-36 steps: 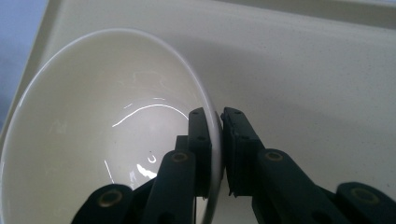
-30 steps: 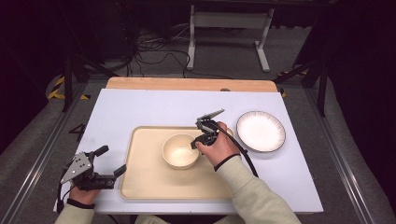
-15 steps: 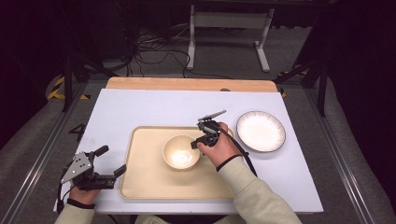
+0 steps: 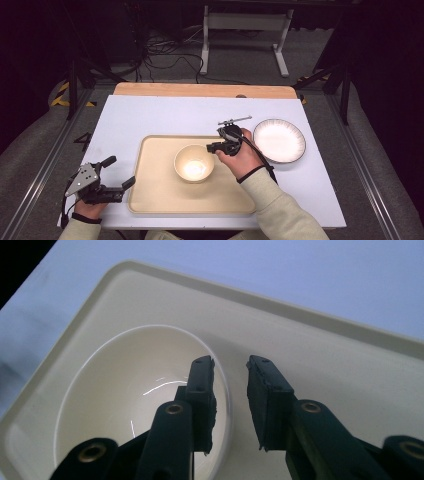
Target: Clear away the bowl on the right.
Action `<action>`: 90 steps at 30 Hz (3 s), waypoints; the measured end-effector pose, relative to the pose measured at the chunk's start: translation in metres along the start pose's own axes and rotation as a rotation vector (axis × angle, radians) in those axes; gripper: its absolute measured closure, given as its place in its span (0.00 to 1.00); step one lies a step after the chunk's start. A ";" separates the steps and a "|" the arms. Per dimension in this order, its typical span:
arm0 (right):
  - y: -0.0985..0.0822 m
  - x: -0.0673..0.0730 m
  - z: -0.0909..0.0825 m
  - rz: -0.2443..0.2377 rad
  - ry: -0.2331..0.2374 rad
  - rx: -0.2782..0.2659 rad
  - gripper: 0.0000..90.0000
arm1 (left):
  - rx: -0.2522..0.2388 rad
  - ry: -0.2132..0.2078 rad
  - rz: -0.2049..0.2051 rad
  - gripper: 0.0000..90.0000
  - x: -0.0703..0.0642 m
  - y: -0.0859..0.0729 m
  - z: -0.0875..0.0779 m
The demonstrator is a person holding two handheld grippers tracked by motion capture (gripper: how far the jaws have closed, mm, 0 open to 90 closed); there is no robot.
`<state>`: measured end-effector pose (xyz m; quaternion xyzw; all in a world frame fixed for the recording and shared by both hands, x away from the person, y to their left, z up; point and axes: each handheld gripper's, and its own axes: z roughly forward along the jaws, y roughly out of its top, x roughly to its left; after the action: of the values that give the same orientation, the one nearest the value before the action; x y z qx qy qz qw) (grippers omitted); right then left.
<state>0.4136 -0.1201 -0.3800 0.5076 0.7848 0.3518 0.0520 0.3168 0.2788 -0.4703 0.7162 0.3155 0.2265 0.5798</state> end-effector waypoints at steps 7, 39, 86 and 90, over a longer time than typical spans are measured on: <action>-0.004 -0.002 -0.016 -0.093 0.016 -0.101 0.75 | -0.001 0.001 -0.002 0.01 0.000 0.000 0.000; -0.039 -0.027 -0.062 -0.491 0.132 -0.487 0.42 | 0.003 0.001 0.005 0.01 0.000 0.000 0.001; -0.116 -0.106 -0.086 -0.410 0.116 -0.740 0.08 | 0.003 -0.003 -0.003 0.01 0.000 0.000 0.001; -0.123 -0.110 -0.079 -0.434 0.100 -0.736 0.08 | 0.003 -0.003 -0.002 0.01 0.000 0.000 0.001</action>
<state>0.3385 -0.2808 -0.4254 0.2608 0.6970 0.6135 0.2643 0.3173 0.2778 -0.4704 0.7171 0.3157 0.2243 0.5795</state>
